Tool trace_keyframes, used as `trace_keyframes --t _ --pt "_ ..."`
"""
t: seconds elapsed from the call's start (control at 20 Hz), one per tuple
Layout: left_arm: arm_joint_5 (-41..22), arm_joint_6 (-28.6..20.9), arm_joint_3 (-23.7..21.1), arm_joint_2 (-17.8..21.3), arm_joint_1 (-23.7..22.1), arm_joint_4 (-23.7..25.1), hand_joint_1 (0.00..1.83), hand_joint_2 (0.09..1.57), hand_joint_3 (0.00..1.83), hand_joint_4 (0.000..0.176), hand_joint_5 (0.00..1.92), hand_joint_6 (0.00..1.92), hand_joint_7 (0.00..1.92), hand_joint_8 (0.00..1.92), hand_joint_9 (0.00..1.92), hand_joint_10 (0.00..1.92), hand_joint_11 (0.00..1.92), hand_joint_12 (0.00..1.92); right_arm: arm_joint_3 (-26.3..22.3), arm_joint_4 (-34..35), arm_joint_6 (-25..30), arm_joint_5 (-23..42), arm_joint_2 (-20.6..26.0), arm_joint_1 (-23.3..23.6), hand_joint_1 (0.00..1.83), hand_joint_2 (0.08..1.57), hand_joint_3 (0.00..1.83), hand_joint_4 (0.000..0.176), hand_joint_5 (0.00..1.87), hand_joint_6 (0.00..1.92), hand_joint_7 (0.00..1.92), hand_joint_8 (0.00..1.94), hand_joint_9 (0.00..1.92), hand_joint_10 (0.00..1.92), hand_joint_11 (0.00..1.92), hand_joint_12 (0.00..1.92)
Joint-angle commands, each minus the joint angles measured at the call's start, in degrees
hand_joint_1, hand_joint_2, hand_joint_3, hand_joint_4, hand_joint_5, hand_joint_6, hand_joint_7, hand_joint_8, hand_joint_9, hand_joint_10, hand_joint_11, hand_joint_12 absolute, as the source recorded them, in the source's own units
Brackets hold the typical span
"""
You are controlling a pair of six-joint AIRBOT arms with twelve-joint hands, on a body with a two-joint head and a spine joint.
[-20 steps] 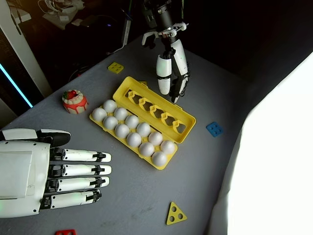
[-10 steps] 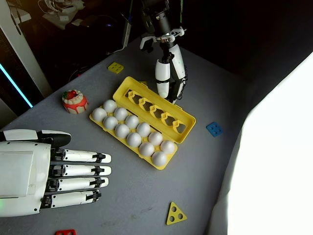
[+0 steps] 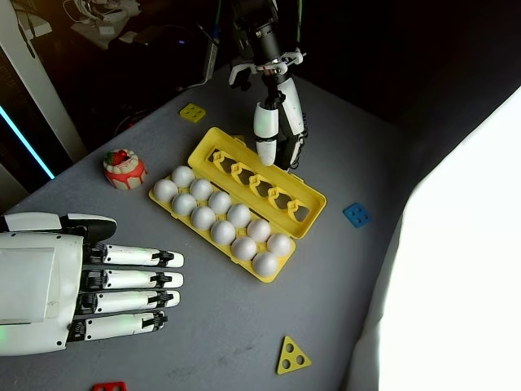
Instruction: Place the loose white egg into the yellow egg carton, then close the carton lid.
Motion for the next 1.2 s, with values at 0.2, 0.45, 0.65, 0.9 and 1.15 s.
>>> trace_keyframes --t 0.2,0.45,0.65,0.9,1.15 --pt "-1.5 -0.3 -0.4 0.0 -1.8 2.3 0.26 1.36 0.0 0.0 0.53 0.17 0.43 0.74 0.3 1.14 0.07 1.72 -0.2 0.9 -0.2 6.8 0.3 0.3 0.46 1.19 0.0 0.0 0.35 0.34 0.49 0.0 0.22 0.62 0.0 1.41" --pt "0.6 3.6 -1.0 -0.1 -6.4 2.3 0.29 1.36 0.0 0.0 0.53 0.18 0.43 0.74 0.29 1.16 0.04 1.76 -0.2 0.8 -0.3 6.8 0.4 0.2 0.48 1.17 0.0 0.0 0.37 0.34 0.49 0.0 0.22 0.61 0.0 1.42" --pt "3.3 9.4 -2.1 -0.2 -12.4 2.5 0.24 1.36 0.0 0.0 0.53 0.18 0.43 0.74 0.28 1.15 0.04 1.74 -0.2 0.8 -0.3 6.9 0.5 0.2 0.45 1.19 0.0 0.0 0.35 0.34 0.47 0.0 0.21 0.6 0.0 1.41" --pt "5.4 13.2 -5.2 -0.4 -17.6 2.8 0.27 1.36 0.0 0.0 0.5 0.2 0.4 0.77 0.25 1.19 0.01 1.79 -0.2 1.1 -0.3 6.9 0.9 0.6 0.47 1.18 0.0 0.0 0.37 0.35 0.48 0.0 0.22 0.61 0.0 1.41" --pt "6.1 13.6 -9.8 -1.6 -18.8 2.7 0.28 1.36 0.0 0.0 0.51 0.23 0.42 0.76 0.29 1.17 0.04 1.74 -0.2 2.3 -0.3 6.8 1.8 2.4 0.47 1.18 0.0 0.0 0.36 0.35 0.5 0.01 0.23 0.61 0.0 1.41"
